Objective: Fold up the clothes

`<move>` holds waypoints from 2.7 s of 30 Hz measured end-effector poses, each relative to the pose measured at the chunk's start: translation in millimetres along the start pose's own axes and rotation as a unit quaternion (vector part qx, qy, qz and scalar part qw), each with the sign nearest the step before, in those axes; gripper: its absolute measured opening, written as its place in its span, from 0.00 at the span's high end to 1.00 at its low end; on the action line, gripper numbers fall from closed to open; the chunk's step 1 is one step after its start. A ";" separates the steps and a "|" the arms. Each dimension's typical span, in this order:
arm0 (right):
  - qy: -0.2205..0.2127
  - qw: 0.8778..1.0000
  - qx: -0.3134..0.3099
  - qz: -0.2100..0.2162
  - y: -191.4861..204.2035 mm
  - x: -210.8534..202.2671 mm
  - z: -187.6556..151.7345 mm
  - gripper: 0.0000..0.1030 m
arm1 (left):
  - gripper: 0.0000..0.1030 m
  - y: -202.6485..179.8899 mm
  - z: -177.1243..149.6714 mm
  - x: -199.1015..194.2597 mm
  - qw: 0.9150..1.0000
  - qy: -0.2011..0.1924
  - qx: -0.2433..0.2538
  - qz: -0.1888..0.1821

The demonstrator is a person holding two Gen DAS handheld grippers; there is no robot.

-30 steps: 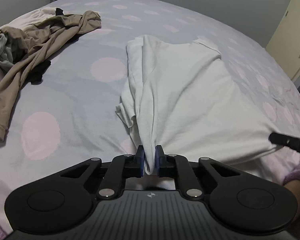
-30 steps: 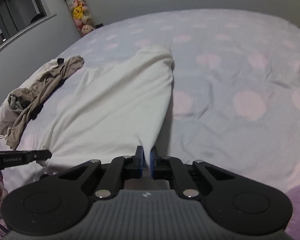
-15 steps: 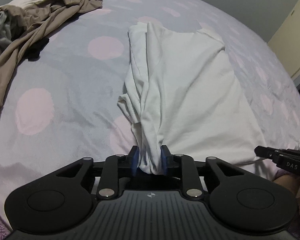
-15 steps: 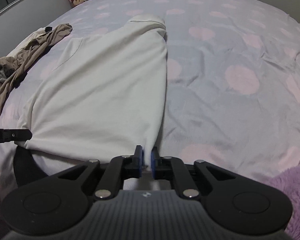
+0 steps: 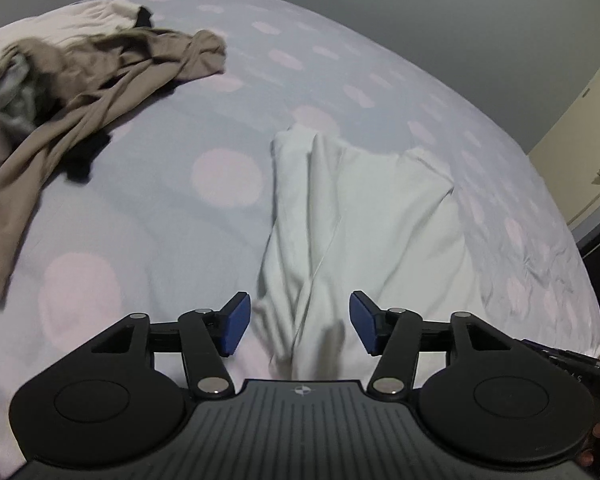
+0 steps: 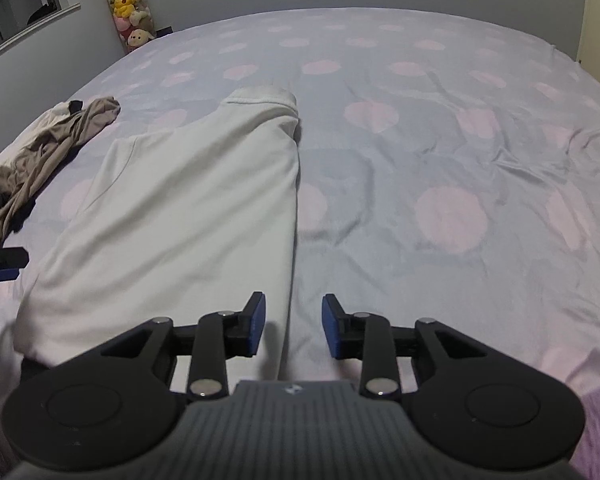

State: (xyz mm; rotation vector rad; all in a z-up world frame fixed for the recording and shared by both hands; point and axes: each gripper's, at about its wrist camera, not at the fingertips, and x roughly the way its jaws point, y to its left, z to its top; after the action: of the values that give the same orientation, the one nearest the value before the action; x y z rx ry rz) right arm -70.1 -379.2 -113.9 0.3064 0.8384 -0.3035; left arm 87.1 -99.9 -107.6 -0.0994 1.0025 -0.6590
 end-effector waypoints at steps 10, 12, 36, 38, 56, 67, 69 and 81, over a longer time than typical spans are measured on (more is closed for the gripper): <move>-0.002 1.000 0.004 0.011 -3.7 33.8 29.3 0.59 | 0.45 23.5 24.4 70.2 0.998 0.053 -0.032 -0.030; 0.003 1.000 0.004 0.016 -7.0 42.6 35.0 0.59 | 0.45 31.0 32.3 78.5 0.996 0.059 -0.041 -0.055; 0.026 0.963 0.171 0.208 -46.6 175.4 131.3 0.49 | 0.77 30.5 108.4 172.6 0.966 0.153 -0.029 -0.205; 0.026 0.962 0.172 0.210 -45.3 179.2 133.2 0.58 | 0.87 27.8 108.7 177.2 0.969 0.153 -0.026 -0.195; -0.128 0.967 0.056 0.213 -8.0 65.5 142.1 0.90 | 0.92 -49.1 106.3 63.3 0.983 0.022 0.111 -0.145; -0.274 0.940 0.026 0.199 -45.3 -92.7 139.2 0.91 | 0.92 -148.5 108.7 -68.0 0.951 -0.109 0.217 -0.193; -0.302 0.935 0.016 0.184 -54.8 -126.1 139.5 0.91 | 0.92 -171.6 107.4 -88.8 0.940 -0.131 0.235 -0.210; -0.404 0.913 -0.033 0.051 -129.9 -340.0 111.9 0.92 | 0.92 -326.1 64.4 -185.9 0.857 -0.204 0.325 -0.344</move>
State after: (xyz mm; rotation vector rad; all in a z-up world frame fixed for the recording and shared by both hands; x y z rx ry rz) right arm -258.3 -492.5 197.1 0.1343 0.0122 -0.2693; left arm -80.8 -272.6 187.4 0.0048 0.2634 -1.5368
